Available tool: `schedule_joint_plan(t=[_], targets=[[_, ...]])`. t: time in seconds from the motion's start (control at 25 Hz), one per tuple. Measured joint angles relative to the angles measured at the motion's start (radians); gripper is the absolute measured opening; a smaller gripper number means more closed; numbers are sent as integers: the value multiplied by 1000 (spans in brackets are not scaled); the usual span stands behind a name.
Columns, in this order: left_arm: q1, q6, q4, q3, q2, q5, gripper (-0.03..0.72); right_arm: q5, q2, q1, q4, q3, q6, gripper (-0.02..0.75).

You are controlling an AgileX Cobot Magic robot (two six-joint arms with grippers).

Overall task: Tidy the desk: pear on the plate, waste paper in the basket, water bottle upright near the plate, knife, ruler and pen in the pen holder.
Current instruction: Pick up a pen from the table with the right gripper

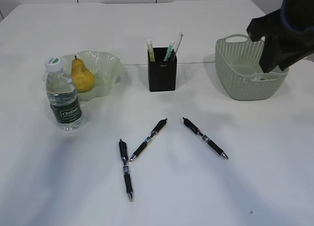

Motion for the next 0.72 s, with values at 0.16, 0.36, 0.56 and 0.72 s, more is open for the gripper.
schedule_joint_plan(t=[0.16,0.36,0.56,0.72], targets=[[-2,6,102,75,0,0,146,0,0,0,14,0,-2,260],[-2,7,122,127,0,-110,145,1,0,0,14,0,-3,260],[-2,10,120,229,0,-304,145,1,0,0,14,0,-5,260],[-2,10,118,389,0,-458,145,1,0,0,14,0,-5,260]])
